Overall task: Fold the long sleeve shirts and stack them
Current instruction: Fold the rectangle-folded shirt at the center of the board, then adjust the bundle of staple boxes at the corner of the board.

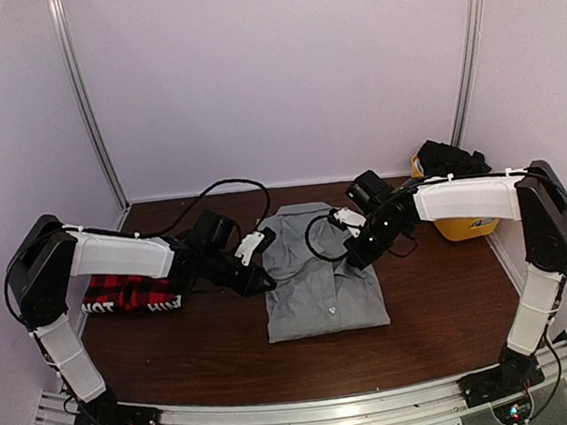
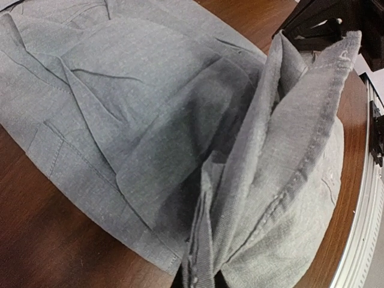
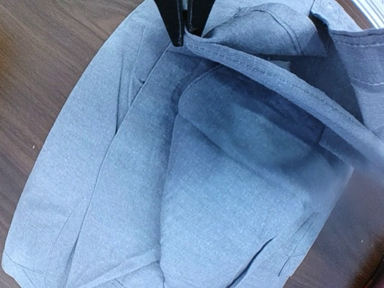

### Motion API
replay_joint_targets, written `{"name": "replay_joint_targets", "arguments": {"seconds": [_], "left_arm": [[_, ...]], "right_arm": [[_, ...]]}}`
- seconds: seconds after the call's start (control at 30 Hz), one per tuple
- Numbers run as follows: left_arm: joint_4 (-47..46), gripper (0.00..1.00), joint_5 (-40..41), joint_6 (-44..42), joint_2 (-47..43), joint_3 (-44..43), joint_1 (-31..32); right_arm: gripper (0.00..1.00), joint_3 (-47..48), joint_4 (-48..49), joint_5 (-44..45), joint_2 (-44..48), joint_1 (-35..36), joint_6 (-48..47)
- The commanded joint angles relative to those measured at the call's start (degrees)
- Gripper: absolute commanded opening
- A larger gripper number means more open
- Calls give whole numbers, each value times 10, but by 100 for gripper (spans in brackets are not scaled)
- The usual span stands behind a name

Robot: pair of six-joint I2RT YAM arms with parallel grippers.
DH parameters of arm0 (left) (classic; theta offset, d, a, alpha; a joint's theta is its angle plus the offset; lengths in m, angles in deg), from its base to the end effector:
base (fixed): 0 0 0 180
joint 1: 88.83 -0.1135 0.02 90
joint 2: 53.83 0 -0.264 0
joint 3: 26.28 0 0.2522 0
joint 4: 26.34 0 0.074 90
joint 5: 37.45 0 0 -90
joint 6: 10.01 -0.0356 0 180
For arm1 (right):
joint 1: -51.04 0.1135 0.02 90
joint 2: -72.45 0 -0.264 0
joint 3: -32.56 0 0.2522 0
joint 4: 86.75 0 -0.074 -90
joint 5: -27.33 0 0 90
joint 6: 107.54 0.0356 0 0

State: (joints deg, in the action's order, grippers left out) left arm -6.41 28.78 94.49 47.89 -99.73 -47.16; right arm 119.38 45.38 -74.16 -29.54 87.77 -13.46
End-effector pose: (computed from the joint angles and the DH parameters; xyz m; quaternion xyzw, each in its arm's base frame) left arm 0.2644 -0.2546 0.1731 0.2861 0.8713 -0.3341 0.2174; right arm 0.2904 0.2255 0.2087 -0.2944 0.9220 0.1721 0.1834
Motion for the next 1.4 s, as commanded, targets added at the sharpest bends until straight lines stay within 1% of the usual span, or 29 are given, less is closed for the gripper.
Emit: {"name": "replay_joint_targets", "arguments": {"seconds": [0.0, 0.13, 0.17, 0.27, 0.3, 0.37, 0.43, 0.47, 0.53, 0.63, 0.7, 0.8, 0.87, 0.97, 1.07, 1.23, 1.37], "left_arm": [[36, 0, 24, 21, 19, -13, -18], [42, 0, 33, 32, 35, -23, -23], [44, 2, 33, 34, 39, -26, -24], [51, 14, 51, 38, 47, -37, -26], [51, 16, 60, 39, 48, -40, -26], [50, 22, 70, 39, 48, -47, -26], [50, 29, 84, 37, 49, -59, -26], [50, 33, 87, 34, 49, -65, -26], [51, 38, 92, 28, 53, -78, -26], [57, 39, 103, 19, 55, -95, -26], [56, 40, 102, 18, 51, -98, -26], [41, 41, 96, 24, 36, -85, -26], [23, 41, 89, 30, 26, -68, -26], [-8, 42, 71, 43, 13, -37, -26], [-42, 43, 56, 57, 2, 1, -26], [-94, 44, 30, 78, -1, 39, -26], [-111, 44, 24, 88, 2, 52, -26]], "right_arm": [[3, 27, -16, 47, -28, -26, -19], [13, 46, -20, 67, -45, -34, -16], [17, 50, -21, 75, -47, -36, -13], [30, 61, -26, 106, -45, -44, -3], [33, 63, -28, 111, -41, -47, 1], [36, 63, -28, 129, -29, -51, 7], [37, 53, -21, 131, -13, -51, 13], [37, 44, -14, 128, 2, -51, 17], [37, 18, 3, 117, 25, -50, 26], [40, -40, 54, 75, 65, -50, 47], [45, -88, 93, 51, 84, -50, 64], [53, -137, 149, 17, 96, -50, 89], [56, -161, 181, -8, 95, -50, 103], [56, -182, 227, -40, 83, -51, 123], [54, -187, 256, -63, 63, -50, 135], [50, -191, 284, -83, 34, -50, 146], [46, -191, 294, -91, 14, -50, 148]]}}
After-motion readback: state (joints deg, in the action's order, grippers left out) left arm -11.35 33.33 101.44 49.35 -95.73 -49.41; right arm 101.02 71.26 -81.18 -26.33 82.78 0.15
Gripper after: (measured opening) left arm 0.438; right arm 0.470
